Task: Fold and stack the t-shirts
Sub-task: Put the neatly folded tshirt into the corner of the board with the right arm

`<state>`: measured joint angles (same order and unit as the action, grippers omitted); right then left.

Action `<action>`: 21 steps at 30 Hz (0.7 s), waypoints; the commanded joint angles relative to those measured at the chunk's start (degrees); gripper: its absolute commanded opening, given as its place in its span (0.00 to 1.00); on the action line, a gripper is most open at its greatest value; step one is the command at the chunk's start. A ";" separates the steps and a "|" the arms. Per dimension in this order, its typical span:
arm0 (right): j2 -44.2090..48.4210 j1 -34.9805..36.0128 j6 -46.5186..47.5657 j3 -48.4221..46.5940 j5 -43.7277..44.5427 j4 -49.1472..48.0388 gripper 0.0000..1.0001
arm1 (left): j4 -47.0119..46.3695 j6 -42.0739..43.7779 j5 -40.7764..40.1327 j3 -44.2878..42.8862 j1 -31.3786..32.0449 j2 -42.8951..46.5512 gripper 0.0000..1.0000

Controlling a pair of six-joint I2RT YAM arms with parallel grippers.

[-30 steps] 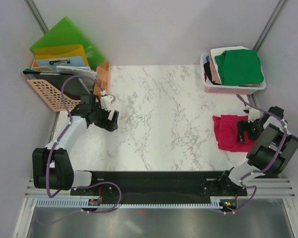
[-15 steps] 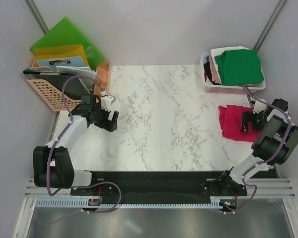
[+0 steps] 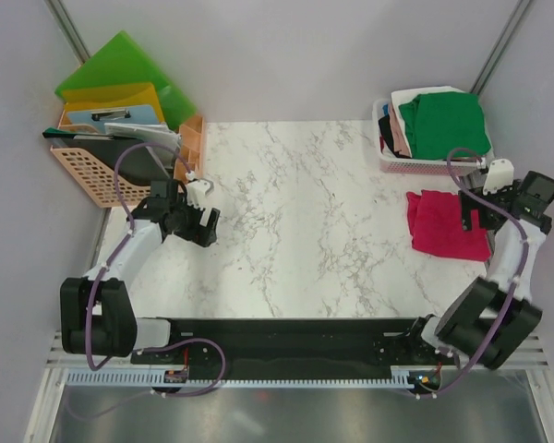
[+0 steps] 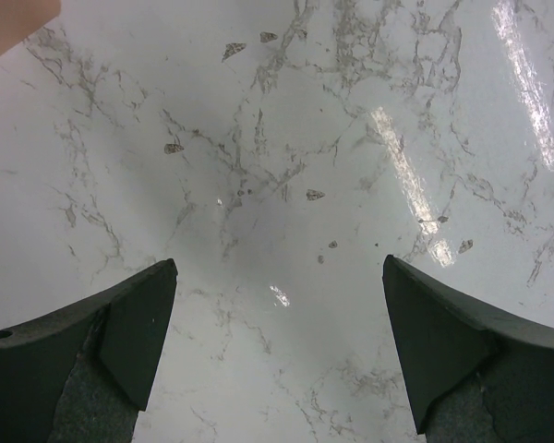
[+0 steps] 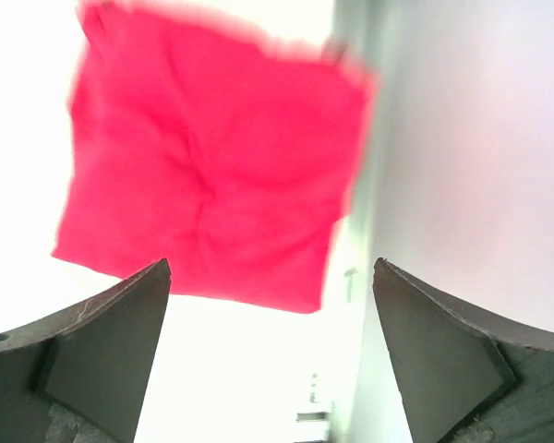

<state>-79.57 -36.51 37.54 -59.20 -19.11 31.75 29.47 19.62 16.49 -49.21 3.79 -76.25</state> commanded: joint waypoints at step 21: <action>19.25 27.19 -35.15 19.84 -6.06 -29.01 0.98 | -21.02 -16.35 -11.27 10.87 0.16 21.40 1.00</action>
<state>-68.88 -9.91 12.97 -49.56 -35.66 26.48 14.52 10.57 10.04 -42.26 3.79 -55.18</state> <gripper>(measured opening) 0.982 0.995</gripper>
